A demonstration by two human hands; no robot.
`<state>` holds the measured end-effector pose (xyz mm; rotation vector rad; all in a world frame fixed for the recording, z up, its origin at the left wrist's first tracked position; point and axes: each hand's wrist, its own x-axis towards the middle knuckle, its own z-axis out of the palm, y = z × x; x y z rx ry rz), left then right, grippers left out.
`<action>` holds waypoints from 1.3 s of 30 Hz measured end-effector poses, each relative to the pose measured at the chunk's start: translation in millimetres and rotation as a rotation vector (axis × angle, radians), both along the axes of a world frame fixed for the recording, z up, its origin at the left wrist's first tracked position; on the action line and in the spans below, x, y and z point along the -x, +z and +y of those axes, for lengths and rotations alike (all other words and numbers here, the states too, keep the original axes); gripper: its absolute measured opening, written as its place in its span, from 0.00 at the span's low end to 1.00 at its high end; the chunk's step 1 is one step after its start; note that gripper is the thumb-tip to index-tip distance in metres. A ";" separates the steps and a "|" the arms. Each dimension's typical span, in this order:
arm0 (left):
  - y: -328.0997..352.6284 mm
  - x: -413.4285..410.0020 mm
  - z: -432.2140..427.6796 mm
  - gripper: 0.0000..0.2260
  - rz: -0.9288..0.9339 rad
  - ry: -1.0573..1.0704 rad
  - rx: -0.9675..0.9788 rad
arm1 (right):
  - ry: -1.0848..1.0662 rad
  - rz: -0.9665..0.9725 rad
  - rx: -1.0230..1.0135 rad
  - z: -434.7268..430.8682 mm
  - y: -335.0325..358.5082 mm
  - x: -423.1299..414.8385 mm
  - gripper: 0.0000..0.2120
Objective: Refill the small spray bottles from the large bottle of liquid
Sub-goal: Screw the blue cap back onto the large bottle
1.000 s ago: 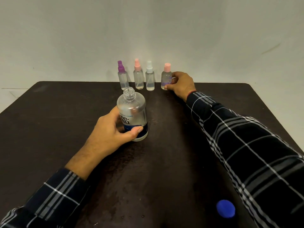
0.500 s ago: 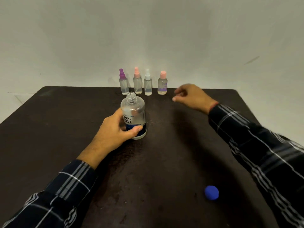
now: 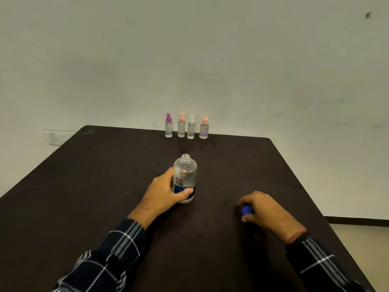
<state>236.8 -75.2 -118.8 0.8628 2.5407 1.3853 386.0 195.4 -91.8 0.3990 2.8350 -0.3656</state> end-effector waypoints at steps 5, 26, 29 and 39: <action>-2.5 -32.1 -14.1 0.26 0.013 0.005 -0.013 | -0.174 0.379 0.225 -31.8 6.5 -2.9 0.19; 0.4 -37.9 -12.8 0.29 -0.016 0.040 0.020 | 0.231 0.476 0.249 -125.5 100.0 56.2 0.17; -0.3 -37.2 -12.6 0.28 -0.015 0.044 0.022 | 0.274 0.400 0.106 -130.5 108.7 62.4 0.17; -0.7 -38.7 -13.8 0.27 -0.001 0.024 0.003 | 0.344 0.268 -0.100 -146.4 126.6 75.4 0.16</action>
